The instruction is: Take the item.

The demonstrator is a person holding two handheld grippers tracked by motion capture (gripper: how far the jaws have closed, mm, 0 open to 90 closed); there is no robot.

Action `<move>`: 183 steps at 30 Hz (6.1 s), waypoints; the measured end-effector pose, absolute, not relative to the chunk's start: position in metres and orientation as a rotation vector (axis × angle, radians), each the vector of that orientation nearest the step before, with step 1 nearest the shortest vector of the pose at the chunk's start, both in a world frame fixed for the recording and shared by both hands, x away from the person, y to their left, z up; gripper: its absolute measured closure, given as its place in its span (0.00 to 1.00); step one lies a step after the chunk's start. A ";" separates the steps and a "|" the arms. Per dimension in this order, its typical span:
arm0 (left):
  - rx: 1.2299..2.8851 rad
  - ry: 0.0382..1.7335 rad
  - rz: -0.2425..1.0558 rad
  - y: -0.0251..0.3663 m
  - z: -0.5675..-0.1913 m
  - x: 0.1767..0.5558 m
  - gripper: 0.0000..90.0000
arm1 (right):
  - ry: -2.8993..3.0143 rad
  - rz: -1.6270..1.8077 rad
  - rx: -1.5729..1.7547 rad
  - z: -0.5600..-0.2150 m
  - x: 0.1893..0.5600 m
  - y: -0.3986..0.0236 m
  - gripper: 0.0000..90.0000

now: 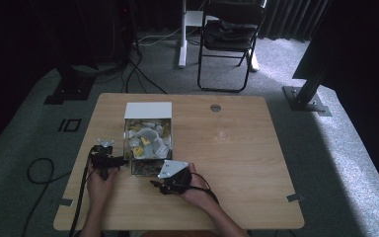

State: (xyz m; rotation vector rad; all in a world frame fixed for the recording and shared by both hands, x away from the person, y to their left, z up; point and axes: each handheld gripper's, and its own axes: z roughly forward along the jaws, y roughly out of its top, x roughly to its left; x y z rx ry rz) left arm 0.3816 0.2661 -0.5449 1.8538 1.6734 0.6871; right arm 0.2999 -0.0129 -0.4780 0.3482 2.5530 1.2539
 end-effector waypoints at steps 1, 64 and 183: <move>1.855 1.673 0.686 0.266 -0.545 0.382 0.06 | 2.557 1.251 0.345 -0.479 0.300 -0.013 0.61; 1.855 1.673 0.686 0.266 -0.545 0.382 0.06 | 2.517 1.332 0.462 -0.472 0.305 -0.021 1.00; 1.862 1.672 0.685 0.266 -0.545 0.381 0.06 | 2.190 1.311 0.728 -0.416 0.329 -0.156 1.00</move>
